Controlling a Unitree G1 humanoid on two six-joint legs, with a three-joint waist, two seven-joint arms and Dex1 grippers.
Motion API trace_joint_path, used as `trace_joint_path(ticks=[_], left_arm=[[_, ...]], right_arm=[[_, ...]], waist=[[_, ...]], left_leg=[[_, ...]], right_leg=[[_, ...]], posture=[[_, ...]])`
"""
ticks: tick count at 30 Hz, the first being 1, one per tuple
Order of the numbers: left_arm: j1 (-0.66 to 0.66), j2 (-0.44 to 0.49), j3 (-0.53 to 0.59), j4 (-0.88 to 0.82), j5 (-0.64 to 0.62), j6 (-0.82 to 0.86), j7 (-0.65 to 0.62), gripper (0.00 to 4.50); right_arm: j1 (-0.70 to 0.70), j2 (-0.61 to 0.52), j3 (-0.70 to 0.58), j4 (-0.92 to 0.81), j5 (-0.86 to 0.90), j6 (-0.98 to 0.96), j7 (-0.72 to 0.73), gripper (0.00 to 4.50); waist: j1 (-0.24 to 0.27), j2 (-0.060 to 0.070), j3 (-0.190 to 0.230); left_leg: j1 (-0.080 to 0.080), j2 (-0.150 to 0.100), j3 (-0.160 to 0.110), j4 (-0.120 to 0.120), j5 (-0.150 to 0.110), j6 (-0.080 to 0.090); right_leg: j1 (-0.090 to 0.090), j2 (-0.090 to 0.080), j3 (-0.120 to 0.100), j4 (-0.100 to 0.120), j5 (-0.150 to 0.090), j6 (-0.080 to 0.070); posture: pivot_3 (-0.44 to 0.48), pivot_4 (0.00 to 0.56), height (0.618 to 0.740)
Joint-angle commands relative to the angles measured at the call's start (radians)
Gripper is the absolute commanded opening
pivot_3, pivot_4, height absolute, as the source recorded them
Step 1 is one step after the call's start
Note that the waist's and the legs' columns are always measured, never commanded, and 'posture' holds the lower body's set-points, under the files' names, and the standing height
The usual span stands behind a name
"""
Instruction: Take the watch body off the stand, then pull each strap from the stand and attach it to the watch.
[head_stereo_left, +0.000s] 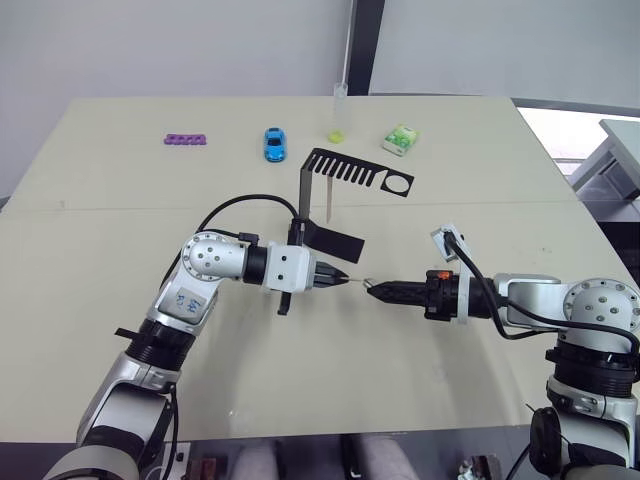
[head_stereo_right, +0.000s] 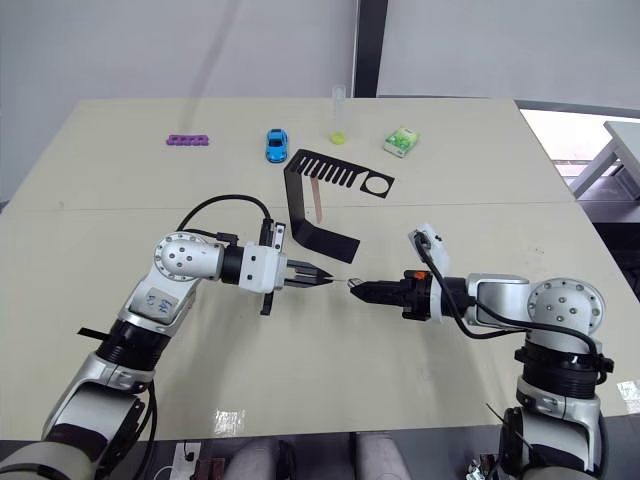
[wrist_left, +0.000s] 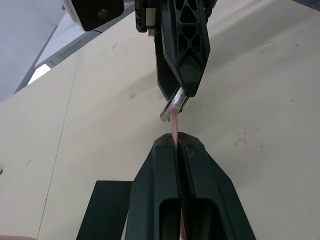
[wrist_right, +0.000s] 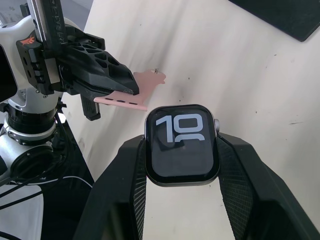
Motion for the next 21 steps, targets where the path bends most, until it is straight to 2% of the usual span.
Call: trace_joint_path(ticks=[1,21], left_arm=[[-0.014,-0.002,-0.002,-0.031,-0.003,-0.004,0.007,0.00],[-0.013,-0.004,0.000,-0.028,0.001,-0.006,0.011,0.00]], right_arm=[[-0.013,0.007,-0.016,-0.010,0.032,0.000,-0.004,1.52],[-0.022,0.002,-0.028,0.006,0.032,0.000,-0.002,1.52]], waist=[[0.000,0.000,0.000],[0.000,0.000,0.000]], left_leg=[[0.000,0.000,0.000,0.000,0.000,0.000],[0.000,0.000,0.000,0.000,0.000,0.000]], right_leg=[[0.000,0.000,0.000,0.000,0.000,0.000],[0.000,0.000,0.000,0.000,0.000,0.000]], posture=[[0.000,0.150,0.740],[0.000,0.150,0.740]])
